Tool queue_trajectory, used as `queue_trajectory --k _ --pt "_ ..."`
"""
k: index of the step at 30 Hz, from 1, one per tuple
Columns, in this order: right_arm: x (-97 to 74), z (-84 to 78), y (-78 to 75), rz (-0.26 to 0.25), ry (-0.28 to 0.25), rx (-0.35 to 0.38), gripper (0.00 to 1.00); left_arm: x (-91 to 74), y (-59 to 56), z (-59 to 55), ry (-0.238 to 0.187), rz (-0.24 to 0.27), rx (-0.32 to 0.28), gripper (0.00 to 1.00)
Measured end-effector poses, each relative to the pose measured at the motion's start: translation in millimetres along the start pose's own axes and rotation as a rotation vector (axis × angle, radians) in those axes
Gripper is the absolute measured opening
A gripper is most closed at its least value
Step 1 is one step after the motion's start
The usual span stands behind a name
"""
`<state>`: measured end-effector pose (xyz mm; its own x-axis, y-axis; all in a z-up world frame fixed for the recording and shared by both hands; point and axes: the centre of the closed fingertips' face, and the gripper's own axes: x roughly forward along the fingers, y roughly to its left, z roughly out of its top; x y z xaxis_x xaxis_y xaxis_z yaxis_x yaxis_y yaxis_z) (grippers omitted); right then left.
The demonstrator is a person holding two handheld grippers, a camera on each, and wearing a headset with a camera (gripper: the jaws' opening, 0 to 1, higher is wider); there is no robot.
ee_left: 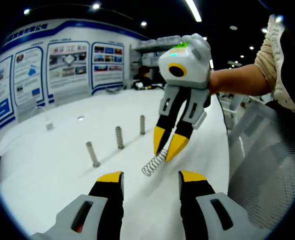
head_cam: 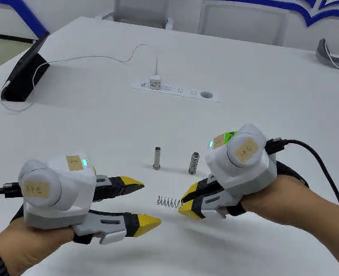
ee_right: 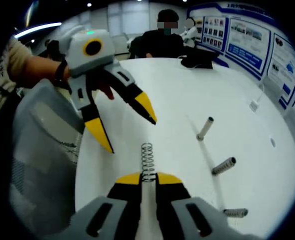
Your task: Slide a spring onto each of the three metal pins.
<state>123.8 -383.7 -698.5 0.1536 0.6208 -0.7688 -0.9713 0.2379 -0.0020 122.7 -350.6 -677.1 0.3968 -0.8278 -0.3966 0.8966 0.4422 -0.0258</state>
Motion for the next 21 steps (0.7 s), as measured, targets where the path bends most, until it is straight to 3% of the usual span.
queue_trajectory --k 21 --pt "-11.5 8.4 29.6 0.106 0.021 -0.125 0.12 5.4 -26.4 0.9 0.024 -0.102 0.093 0.22"
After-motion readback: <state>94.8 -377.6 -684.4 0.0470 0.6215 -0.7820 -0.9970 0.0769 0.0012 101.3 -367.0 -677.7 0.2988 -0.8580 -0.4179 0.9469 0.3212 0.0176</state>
